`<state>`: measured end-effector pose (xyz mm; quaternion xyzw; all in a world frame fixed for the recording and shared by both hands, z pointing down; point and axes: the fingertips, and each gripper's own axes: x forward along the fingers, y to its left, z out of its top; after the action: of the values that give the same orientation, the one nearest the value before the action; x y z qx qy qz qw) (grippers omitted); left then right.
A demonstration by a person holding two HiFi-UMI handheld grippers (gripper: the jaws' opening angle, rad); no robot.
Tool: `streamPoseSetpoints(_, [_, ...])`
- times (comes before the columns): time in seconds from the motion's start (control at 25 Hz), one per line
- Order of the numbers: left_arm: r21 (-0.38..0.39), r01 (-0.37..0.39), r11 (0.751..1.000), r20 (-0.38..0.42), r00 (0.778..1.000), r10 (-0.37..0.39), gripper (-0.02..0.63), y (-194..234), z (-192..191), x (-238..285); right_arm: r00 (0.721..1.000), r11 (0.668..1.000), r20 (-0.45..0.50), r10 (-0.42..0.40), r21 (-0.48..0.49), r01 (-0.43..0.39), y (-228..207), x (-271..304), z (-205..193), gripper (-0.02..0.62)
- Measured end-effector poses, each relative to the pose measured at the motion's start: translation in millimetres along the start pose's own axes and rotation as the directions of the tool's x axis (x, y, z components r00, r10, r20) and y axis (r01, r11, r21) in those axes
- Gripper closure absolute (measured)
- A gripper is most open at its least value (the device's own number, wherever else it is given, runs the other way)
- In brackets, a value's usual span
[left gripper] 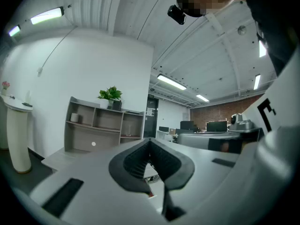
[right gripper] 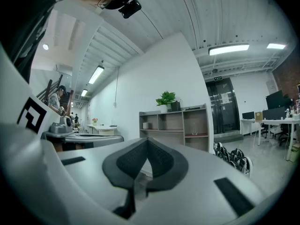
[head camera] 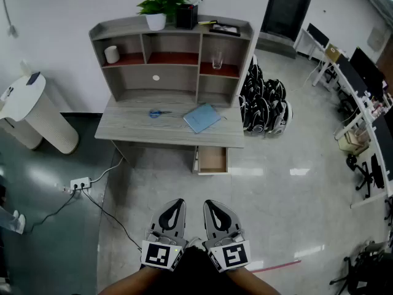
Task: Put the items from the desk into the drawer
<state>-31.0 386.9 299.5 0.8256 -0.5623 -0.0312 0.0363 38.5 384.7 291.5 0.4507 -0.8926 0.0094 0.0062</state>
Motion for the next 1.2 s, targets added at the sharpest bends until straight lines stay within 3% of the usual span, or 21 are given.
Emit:
streamPoseSetpoints(0.28, [-0.008, -0.02, 1.0, 0.001, 1.0, 0.02, 0.594, -11.4, -4.7, 2.4, 0.999, 0.999, 0.027, -0.023, 0.024, 0.022, -25.1, -18.6, 0.8, 0.581])
streamPoseSetpoints(0.48, [-0.026, -0.046, 0.999, -0.04, 0.998, 0.045, 0.594, -8.3, -18.3, -1.9, 0.999, 0.999, 0.026, -0.026, 0.032, 0.025, -36.0, -23.6, -6.3, 0.581])
streamPoseSetpoints(0.8, [-0.025, -0.072, 0.997, -0.063, 0.995, 0.071, 0.593, 15.0, -27.4, 13.8, 0.992, 0.993, -0.099, -0.075, 0.079, 0.083, -55.4, -6.1, -39.5, 0.581])
streamPoseSetpoints(1.2, [-0.039, -0.048, 0.998, -0.078, 0.996, 0.045, 0.594, 34.1, -37.0, 79.4, 0.987, 0.992, -0.147, -0.059, 0.101, 0.074, -89.0, 39.4, -55.0, 0.581])
